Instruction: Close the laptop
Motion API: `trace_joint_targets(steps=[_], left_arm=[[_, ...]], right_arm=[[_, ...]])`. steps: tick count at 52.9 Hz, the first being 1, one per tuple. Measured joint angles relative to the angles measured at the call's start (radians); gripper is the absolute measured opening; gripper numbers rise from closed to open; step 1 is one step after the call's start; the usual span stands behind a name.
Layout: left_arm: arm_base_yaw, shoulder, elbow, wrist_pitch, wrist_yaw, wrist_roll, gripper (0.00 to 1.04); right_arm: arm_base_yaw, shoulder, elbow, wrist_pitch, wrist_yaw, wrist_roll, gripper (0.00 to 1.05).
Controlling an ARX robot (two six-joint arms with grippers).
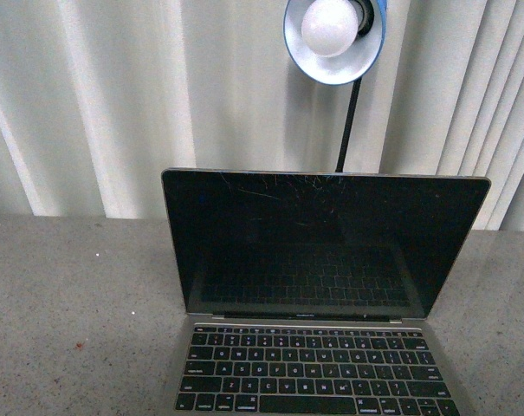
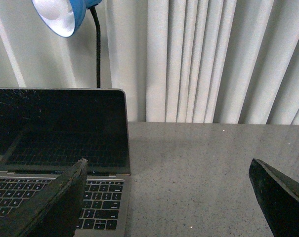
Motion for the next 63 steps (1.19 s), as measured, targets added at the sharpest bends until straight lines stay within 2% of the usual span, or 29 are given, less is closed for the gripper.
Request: trace_joint_targets(steps=[63], left_arm=[[0.0, 0.0, 0.0, 0.0, 0.0, 0.0, 0.98]], right_arm=[[0.0, 0.0, 0.0, 0.0, 0.0, 0.0, 0.97]])
